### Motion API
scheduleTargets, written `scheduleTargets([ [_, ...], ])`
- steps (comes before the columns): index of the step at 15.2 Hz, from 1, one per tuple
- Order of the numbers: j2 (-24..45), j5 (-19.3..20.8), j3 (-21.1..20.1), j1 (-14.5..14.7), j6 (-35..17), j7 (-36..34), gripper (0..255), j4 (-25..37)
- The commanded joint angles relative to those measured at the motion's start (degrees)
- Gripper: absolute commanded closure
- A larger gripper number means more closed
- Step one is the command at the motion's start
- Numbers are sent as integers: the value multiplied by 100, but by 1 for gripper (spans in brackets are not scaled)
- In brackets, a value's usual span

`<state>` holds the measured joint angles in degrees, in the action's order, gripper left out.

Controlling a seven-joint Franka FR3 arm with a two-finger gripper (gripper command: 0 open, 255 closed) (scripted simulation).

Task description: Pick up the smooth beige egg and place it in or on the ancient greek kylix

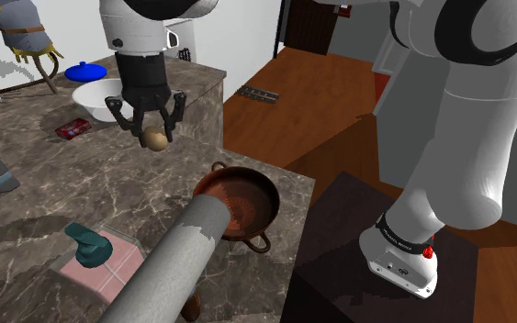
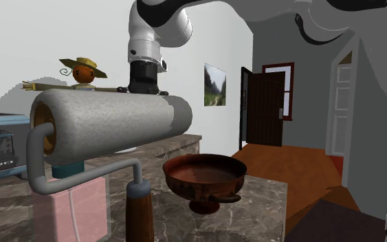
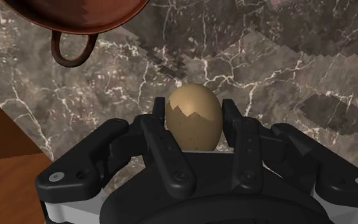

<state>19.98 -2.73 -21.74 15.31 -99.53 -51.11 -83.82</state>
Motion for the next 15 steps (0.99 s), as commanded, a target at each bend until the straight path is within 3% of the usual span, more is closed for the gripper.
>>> scheduleTargets([
  [1, -24, -7, -5, 2, 152, -16, 255, 129],
  [2, -25, -7, -6, 2, 167, -18, 255, 143],
  [9, -1830, -684, -105, -235, -397, 225, 255, -2133],
  [15, -3271, -1253, -71, -171, -500, 441, 255, -3613],
])
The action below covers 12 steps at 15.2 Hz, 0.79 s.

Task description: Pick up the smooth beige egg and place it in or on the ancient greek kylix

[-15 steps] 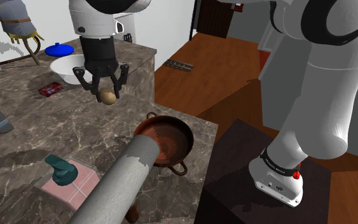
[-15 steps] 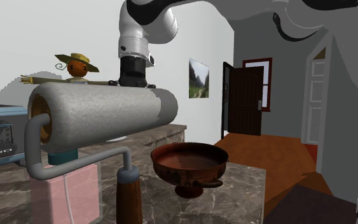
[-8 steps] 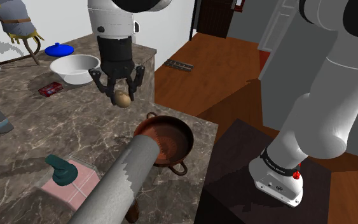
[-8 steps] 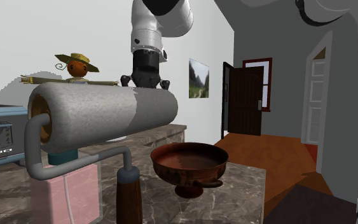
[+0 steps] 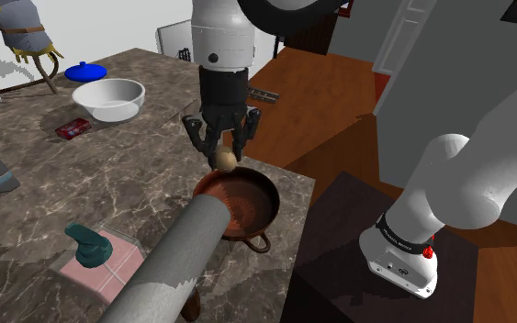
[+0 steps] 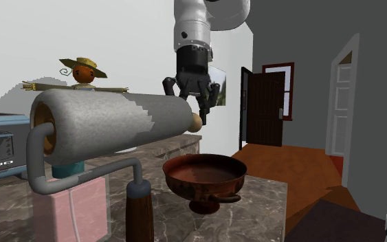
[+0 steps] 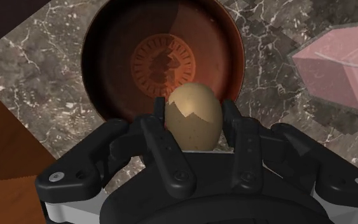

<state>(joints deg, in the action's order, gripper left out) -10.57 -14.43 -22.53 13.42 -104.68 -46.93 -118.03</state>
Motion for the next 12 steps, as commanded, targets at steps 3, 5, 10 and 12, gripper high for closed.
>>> scheduleTargets([
  [3, -636, -244, 28, 85, -36, 80, 255, -650],
  [5, -609, -253, 11, 91, -191, 100, 255, -779],
  [10, -516, -274, -37, 103, -581, 149, 255, -1082],
  [12, -469, -280, -57, 107, -739, 166, 255, -1195],
])
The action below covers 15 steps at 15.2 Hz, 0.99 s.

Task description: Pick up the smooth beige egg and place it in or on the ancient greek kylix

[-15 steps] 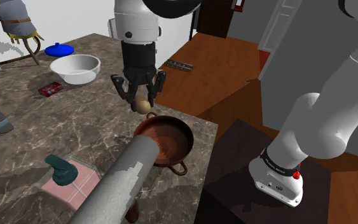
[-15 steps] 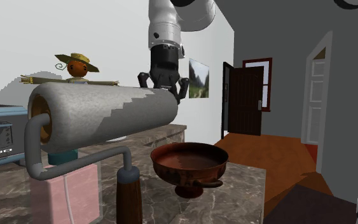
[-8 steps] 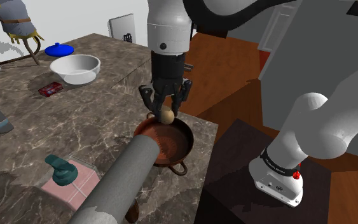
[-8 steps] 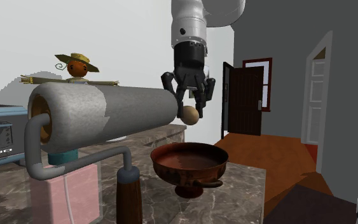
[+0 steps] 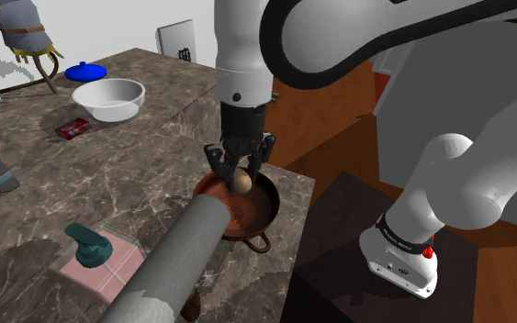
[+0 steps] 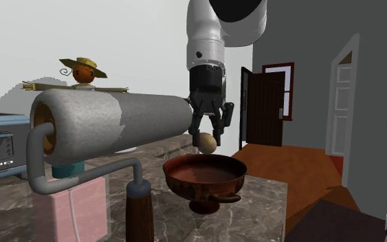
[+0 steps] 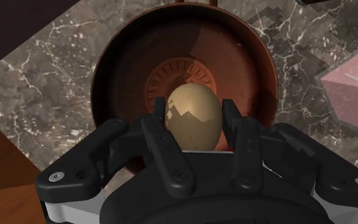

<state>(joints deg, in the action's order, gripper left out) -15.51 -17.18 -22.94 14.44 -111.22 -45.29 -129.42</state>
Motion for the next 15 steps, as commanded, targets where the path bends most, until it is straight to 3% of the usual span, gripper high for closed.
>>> scheduleTargets([
  [1, 50, -8, -26, 8, -165, 10, 255, -112],
  [3, 128, -15, -54, 13, -384, 32, 255, -256],
  [11, 128, -15, -54, 13, -384, 32, 255, -256],
  [12, 128, -15, -54, 13, -384, 32, 0, -256],
  [15, 128, -15, -54, 13, -384, 32, 0, -256],
])
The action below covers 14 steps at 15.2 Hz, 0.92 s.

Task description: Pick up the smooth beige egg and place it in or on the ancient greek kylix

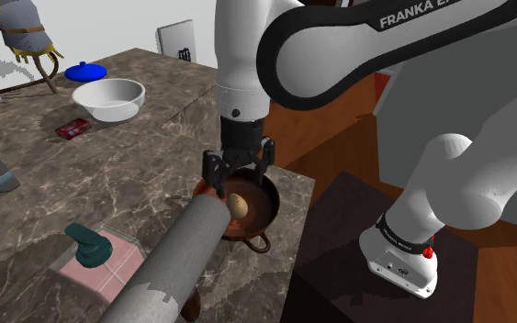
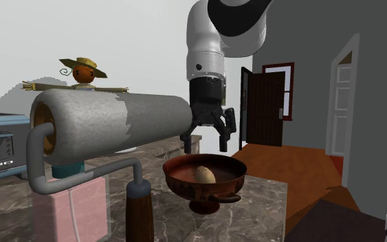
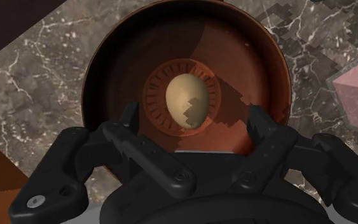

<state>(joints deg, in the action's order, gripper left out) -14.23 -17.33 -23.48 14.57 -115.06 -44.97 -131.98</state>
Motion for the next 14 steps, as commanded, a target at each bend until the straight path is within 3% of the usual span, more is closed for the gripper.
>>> scheduleTargets([
  [1, 0, 0, 0, 0, 0, 0, 0, 0],
  [6, -171, 69, 142, -68, 749, -6, 0, 567],
  [14, -171, 70, 143, -67, 749, -6, 0, 567],
])
